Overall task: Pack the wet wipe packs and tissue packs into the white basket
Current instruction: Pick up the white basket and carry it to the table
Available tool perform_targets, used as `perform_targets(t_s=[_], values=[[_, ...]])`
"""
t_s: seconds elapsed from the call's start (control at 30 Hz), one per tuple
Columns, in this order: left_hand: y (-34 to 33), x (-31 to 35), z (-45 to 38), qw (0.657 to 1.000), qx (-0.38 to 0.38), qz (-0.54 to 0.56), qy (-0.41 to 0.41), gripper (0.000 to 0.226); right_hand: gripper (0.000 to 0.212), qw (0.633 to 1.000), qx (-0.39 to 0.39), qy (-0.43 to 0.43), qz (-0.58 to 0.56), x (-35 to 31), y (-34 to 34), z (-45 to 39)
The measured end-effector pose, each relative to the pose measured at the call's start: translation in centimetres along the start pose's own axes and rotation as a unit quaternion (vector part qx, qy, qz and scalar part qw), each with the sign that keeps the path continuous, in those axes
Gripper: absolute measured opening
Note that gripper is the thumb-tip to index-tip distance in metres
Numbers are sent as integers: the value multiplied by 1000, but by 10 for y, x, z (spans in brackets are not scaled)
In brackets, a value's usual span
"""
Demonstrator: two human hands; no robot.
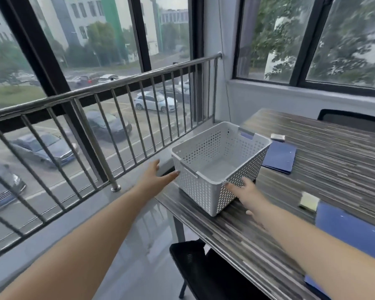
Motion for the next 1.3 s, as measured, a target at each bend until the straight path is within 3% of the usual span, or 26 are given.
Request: perform_targets(t_s=[0.2,0.3,0.43,0.5,0.63,0.77,0.93,1.3], values=[[-8,-12,-127,1000,-25,-5,-14,92,77,992,97,-80,-32,-3,-8,-59],[-6,-14,-172,999,-31,24,-9,91,74,984,108,-122,-72,8,-19,-68],[-17,-10,-247,992,-109,50,38,89,64,961,161,-192,-120,14,-25,-93],[-32,-9,-266,984,-173,5,52,80,56,950,181,-213,-137,18,-25,-104],[-60,-19,-274,952,-287,-55,96,63,39,934,220,-232,-159,23,-27,-115],[-70,-25,-285,953,-290,-34,77,27,40,905,255,-273,-202,33,-29,-113],[-77,-31,-287,945,-308,0,106,49,36,907,276,-262,-183,26,-27,-107],[-141,42,-170,919,-388,50,44,46,27,863,392,-244,-205,37,40,21]])
Point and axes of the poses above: each hand's wrist, its own z-axis away from the middle knuckle, its own y-axis out of the back of the hand, x = y × z, the point moved 7 cm from there along -z, towards the middle knuckle, and after that the axes turned 12 degrees about z, right-handed, at the moved point
